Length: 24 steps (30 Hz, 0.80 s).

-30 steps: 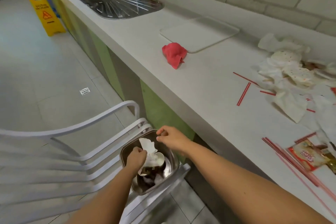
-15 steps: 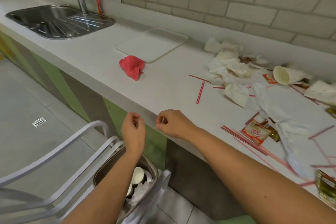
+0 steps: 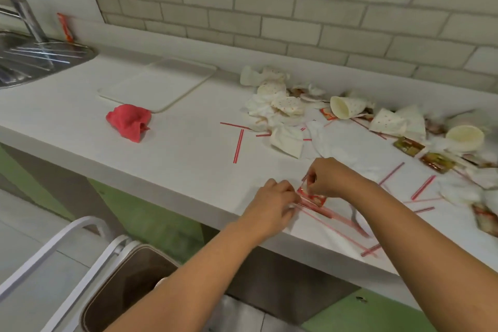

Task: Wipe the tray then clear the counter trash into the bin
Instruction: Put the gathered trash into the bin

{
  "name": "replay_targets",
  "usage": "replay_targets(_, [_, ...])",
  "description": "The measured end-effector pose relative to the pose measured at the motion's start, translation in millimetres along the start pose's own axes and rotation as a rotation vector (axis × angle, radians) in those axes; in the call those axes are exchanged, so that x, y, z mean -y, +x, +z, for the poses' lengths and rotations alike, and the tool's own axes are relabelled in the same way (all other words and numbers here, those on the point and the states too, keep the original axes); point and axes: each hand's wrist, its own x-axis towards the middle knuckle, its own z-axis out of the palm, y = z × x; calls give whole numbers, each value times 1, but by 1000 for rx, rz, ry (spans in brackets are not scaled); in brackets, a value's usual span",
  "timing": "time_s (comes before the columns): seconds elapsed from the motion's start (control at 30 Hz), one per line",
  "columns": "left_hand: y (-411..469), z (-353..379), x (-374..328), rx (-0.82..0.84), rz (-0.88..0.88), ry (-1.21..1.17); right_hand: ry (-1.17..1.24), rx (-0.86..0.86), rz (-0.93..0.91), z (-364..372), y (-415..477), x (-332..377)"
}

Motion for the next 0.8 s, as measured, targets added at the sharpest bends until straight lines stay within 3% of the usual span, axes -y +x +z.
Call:
replay_targets(0.17, [20,15,-18,186,90,36,100,-74,45,-3,10,-41])
replay_targets(0.47, [33,14,-17,197,56,-24,113,-27,-28,11,24,-55])
replay_targets(0.8, [38,-2,4,208,66,149,172,-84,-97,20,38,-53])
